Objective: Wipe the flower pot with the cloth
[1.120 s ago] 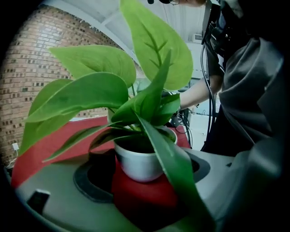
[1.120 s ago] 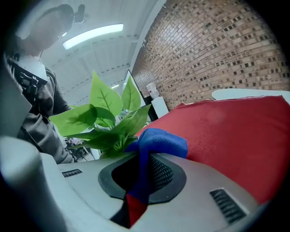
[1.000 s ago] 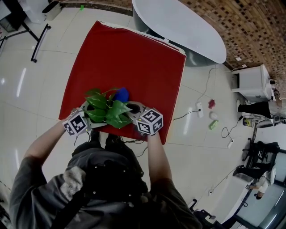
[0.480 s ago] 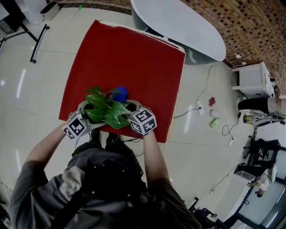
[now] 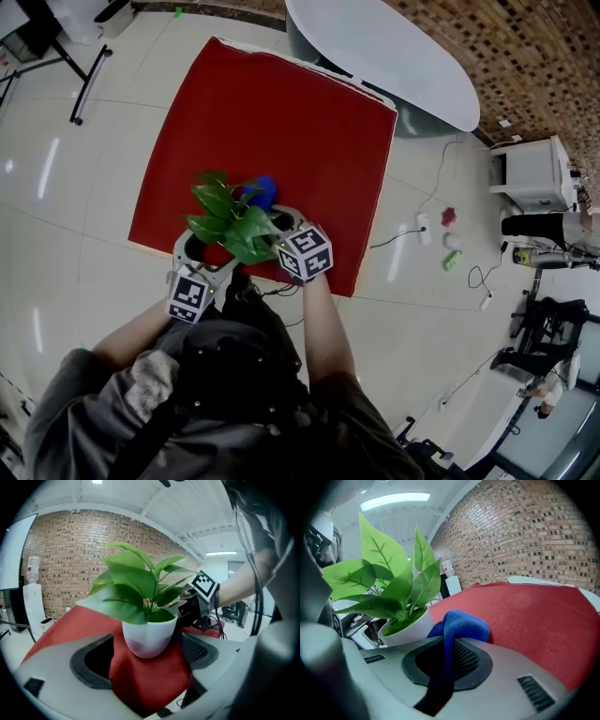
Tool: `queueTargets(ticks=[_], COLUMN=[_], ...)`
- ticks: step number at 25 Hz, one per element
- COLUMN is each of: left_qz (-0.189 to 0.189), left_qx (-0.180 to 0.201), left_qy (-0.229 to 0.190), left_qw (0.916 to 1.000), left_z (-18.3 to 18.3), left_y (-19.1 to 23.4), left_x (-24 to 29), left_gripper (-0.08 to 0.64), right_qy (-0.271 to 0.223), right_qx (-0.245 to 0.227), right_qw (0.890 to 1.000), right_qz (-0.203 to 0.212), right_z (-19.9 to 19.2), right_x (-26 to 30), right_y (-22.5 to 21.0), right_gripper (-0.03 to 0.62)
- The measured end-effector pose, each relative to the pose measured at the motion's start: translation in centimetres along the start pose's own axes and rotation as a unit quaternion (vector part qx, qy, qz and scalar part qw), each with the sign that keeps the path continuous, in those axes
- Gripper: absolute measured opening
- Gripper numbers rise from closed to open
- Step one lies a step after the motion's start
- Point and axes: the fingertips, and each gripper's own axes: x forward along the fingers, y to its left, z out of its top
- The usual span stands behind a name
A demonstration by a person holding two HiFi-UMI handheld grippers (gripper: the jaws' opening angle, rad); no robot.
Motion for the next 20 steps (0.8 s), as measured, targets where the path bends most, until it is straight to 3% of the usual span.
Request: queueTargets(ticks=[6,11,16,20], left_qz=[0.043,0.036,-0.007,-0.092], left_qx=[-0.035,-0.021,0.016,0.036], left_qy=[-0.027,-0.030,-0.037,-0.043], left_qw=[0.9981,0.9987,0.9992,0.9942], left_z=[2.7,2.7,2.9,2.5], left_y=[-0.5,-0.2,0.1,0.1], left_x=[1.9,2.0,1.9,1.7], left_gripper=[0.456,0.456,0.459,0.459], right_qy=[-0.002,-0.006,-0.005,-0.036], right_qx=[0.006,0.016,0.016,0.005], right_qw=[1.000,1.000,1.000,0.999], right_qz=[0.002,0.006,0.010,-0.007], right_z=[-0.1,-0.2,0.0,1.3], right_x=[-0.4,-0.7,-1.0,-2.9], right_y=[0.3,0.7,1.0,0.3], right_gripper=[0.057,0.057,0.057,0.057])
